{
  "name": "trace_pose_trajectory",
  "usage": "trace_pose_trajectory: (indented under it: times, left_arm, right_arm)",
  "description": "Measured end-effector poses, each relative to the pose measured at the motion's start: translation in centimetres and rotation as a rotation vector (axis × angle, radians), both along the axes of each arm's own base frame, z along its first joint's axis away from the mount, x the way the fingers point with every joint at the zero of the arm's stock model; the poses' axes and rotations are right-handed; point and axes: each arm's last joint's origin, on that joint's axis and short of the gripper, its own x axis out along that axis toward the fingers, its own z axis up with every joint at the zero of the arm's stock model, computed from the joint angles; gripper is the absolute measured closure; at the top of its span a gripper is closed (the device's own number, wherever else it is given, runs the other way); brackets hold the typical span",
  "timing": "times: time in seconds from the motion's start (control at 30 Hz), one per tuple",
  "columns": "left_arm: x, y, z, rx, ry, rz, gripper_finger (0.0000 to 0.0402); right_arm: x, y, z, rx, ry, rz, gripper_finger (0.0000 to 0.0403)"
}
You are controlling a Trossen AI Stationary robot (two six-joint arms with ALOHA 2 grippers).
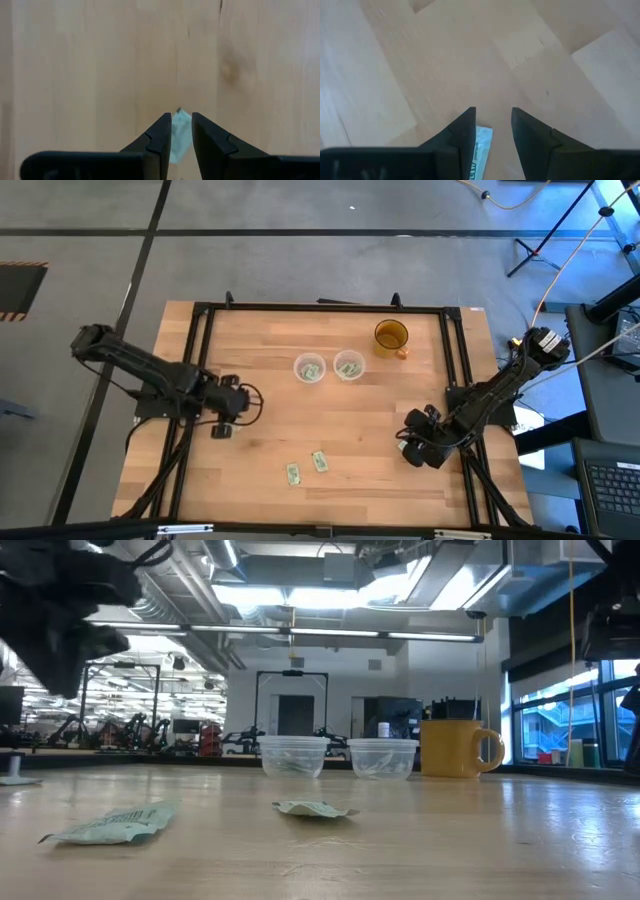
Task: Pick and place Stevia / Truvia into bins
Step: Put the stevia packet into the left transparent container
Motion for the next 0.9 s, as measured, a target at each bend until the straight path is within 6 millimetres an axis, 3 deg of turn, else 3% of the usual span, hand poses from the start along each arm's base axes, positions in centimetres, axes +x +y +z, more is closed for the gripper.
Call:
trace_pose_trajectory:
  times: [0.23, 0.6, 0.9]
  left_arm:
    - [0.2, -1.5, -1.4, 0.043, 0.095, 0.062, 0.0328]
    - [1.4, -2.4, -4.6, 0.118, 0.293, 0.016, 0.0296]
    - [1.7, -2.6, -5.5, 0.128, 0.345, 0.029, 0.0318]
  right_arm:
    - [0.0, 0.0, 0.0, 0.001, -0.008, -0.002, 0.0275]
    - [0.1, 0.0, 0.0, -0.012, -0.016, 0.002, 0.0275]
    - [0.1, 0.0, 0.0, -0.018, -0.021, 0.001, 0.0275]
